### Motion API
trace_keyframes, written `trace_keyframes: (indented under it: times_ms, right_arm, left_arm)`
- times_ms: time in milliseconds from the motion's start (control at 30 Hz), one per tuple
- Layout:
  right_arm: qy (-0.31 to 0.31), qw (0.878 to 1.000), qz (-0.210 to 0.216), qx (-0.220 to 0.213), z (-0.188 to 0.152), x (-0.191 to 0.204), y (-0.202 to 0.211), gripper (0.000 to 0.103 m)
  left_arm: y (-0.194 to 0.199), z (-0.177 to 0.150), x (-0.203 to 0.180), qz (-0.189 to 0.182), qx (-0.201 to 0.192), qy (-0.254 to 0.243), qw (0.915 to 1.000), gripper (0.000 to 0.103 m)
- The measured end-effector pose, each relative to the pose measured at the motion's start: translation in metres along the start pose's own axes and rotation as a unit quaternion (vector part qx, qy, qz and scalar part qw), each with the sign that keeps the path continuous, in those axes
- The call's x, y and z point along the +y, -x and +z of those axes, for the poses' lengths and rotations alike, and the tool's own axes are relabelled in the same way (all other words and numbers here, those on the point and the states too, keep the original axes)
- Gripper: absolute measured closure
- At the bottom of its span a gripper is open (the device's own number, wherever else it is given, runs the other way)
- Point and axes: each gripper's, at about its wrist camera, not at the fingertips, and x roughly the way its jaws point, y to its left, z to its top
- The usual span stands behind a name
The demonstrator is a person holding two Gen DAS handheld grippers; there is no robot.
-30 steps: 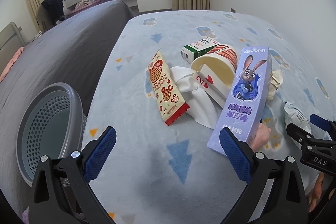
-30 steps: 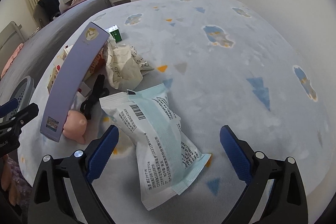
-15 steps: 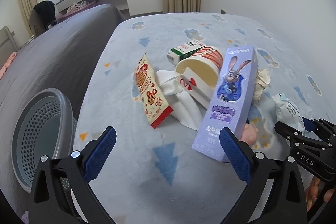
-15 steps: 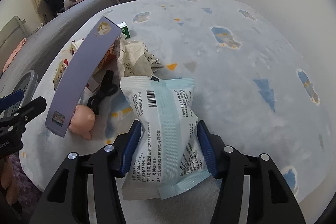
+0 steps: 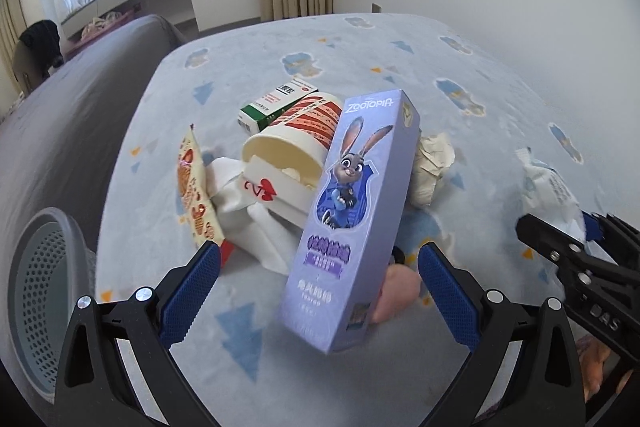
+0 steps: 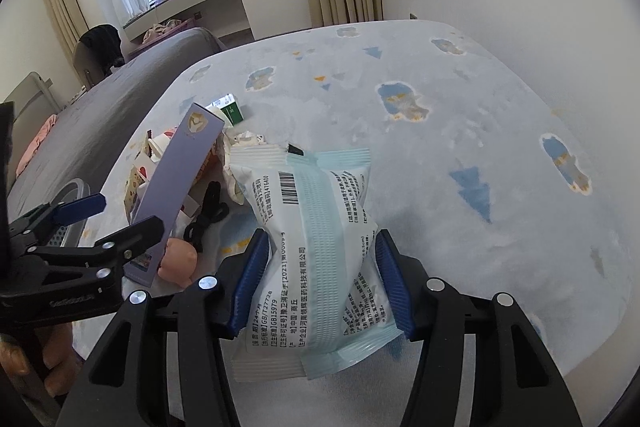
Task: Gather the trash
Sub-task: 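Grasp the white-blue packet with the right tool while the left tool grasps the purple toothpaste box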
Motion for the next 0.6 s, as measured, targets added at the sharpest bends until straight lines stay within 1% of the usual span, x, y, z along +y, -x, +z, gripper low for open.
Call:
trace_keyframes:
  times_ms: [100, 333, 367, 433, 533, 600]
  right_arm:
    - [-0.003, 1.000, 0.004, -0.006, 0.002, -0.001, 0.005, 0.049]
    - [-0.009, 1.000, 0.010, -0.011, 0.005, -0.004, 0.006, 0.049]
    - [-0.010, 1.000, 0.010, -0.010, 0.005, -0.004, 0.005, 0.049]
    - [-0.010, 1.000, 0.010, -0.009, 0.006, -0.005, 0.003, 0.049]
    - [-0.009, 1.000, 0.011, -0.008, 0.006, -0.005, 0.001, 0.049]
    - [-0.008, 1.000, 0.010, -0.007, 0.006, -0.004, 0.001, 0.049]
  left_arm:
    - [-0.009, 0.007, 0.001, -0.013, 0.007, 0.009, 0.9999, 0.006]
    - [-0.025, 0.017, -0.005, -0.031, 0.011, 0.001, 0.9995, 0.009]
    - [-0.028, 0.017, -0.006, -0.033, 0.014, 0.001, 0.9993, 0.012]
    - [-0.032, 0.018, -0.005, -0.041, 0.022, 0.003, 0.9989, 0.015]
    - [-0.034, 0.019, -0.005, -0.042, 0.021, 0.003, 0.9989, 0.023]
    - [-0.034, 0.018, -0.005, -0.046, 0.025, 0.002, 0.9986, 0.038]
